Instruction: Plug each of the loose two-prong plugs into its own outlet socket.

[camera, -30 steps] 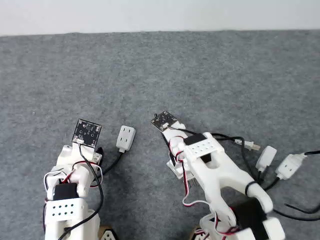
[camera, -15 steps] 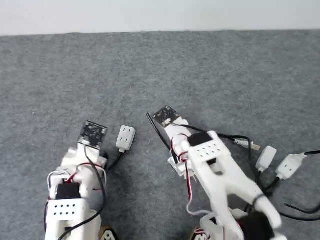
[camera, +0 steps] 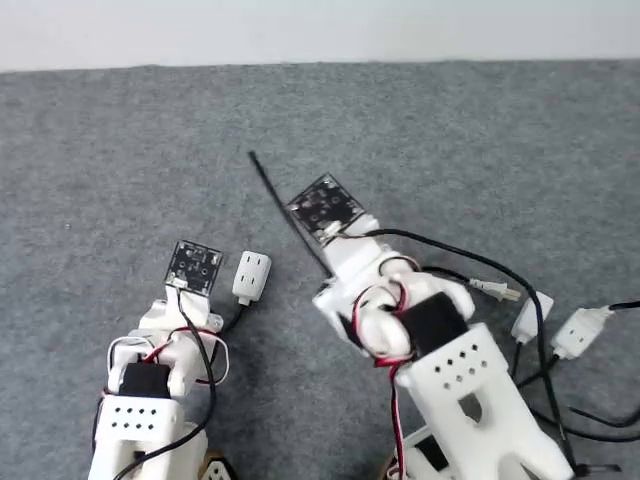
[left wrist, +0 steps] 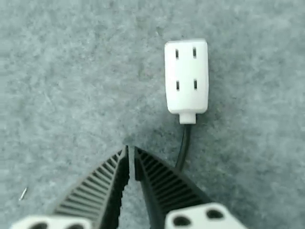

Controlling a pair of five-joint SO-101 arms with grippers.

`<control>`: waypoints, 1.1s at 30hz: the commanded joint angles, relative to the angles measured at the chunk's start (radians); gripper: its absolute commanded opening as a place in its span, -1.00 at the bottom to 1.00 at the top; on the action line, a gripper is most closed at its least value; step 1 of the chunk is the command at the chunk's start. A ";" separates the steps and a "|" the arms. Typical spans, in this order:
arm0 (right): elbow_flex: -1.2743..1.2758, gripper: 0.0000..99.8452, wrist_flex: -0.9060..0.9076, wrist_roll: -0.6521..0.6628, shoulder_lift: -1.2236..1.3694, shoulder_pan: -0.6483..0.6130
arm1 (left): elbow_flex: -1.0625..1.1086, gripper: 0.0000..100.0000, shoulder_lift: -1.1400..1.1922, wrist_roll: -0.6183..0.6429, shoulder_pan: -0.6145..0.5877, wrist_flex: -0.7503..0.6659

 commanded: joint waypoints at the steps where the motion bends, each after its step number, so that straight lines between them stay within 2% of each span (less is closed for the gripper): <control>1: -0.080 -0.98 -0.018 -0.018 -0.031 -0.093 | -0.091 -0.97 0.081 0.025 0.009 -0.014; 6: -0.074 -0.98 -0.068 -0.026 -0.031 -0.182 | -0.237 -0.97 0.370 0.018 0.008 -0.029; 9: -0.072 -0.98 -0.076 -0.061 -0.031 -0.189 | -0.303 -0.97 0.546 0.018 0.008 -0.080; 12: -0.072 -0.98 -0.076 -0.060 -0.031 -0.189 | -0.392 -0.97 0.677 0.015 0.008 -0.049; 15: -0.071 -0.98 -0.077 -0.060 -0.030 -0.193 | -0.446 -0.97 0.756 -0.038 0.009 -0.031; 22: 0.041 -0.98 -0.205 -0.060 -0.030 -0.186 | -0.453 -0.97 0.772 -0.081 0.003 -0.032; 29: 0.048 -0.98 -0.248 -0.066 -0.033 -0.045 | -0.430 -0.97 0.641 -0.025 -0.075 -0.063; 33: 0.043 -0.98 -0.248 -0.101 -0.050 -0.042 | -0.380 -0.97 0.615 -0.025 -0.021 -0.055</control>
